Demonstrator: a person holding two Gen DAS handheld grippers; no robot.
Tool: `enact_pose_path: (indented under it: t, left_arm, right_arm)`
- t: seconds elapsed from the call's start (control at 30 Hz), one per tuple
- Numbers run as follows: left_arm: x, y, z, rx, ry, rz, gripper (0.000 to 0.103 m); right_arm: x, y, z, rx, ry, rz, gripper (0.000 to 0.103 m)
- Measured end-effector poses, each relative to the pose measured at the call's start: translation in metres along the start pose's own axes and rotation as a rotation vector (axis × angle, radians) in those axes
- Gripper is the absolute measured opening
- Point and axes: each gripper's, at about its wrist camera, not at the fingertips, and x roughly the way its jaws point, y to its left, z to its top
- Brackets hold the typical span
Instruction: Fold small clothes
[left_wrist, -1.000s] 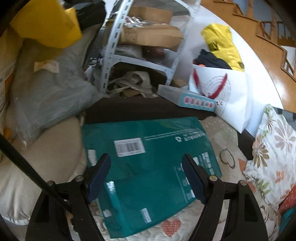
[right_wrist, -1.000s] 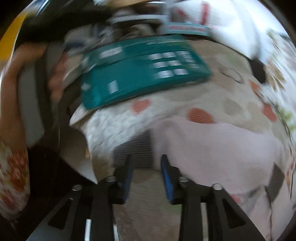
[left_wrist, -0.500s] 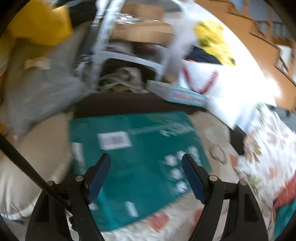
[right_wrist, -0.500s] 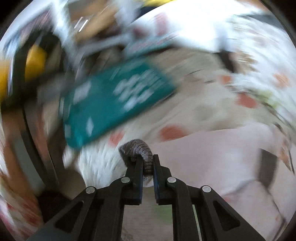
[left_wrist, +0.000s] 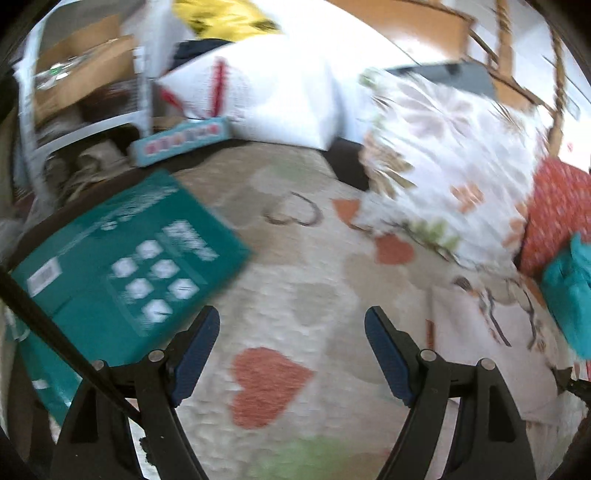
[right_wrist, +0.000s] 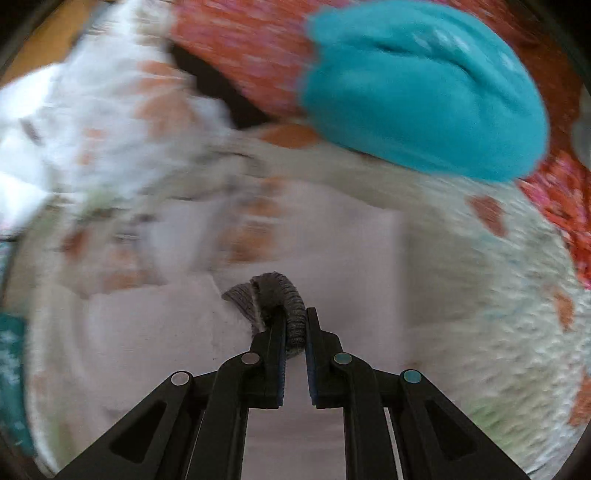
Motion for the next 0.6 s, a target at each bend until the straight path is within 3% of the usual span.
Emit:
enact_pose_path:
  t: [0.1,0.23,0.37,0.5,0.6]
  left_arm:
    - [0.015,-0.027,-0.001,0.030,0.054,-0.046,0.080]
    - [0.030,-0.065,-0.007,0.116,0.097,-0.065,0.080]
    - [0.048,-0.085,-0.017,0.159,0.187,-0.091,0.080]
    - [0.057,-0.077,-0.018,0.118,0.201,-0.027,0.080]
    - [0.064,-0.068,-0.017,0.072,0.223,-0.023,0.080]
  right_arm:
    - [-0.009,-0.021,0.001,-0.002,-0.069,-0.102,0.020]
    - [-0.032,-0.028,0.008,0.010,-0.135,-0.055,0.026]
    - [-0.053,0.007,0.011,-0.047,-0.156,0.118,0.026]
    - [-0.042,0.079,0.013,-0.178,-0.081,0.346,0.026]
    - [-0.028,0.143,0.017,-0.294,-0.035,0.442,0.026]
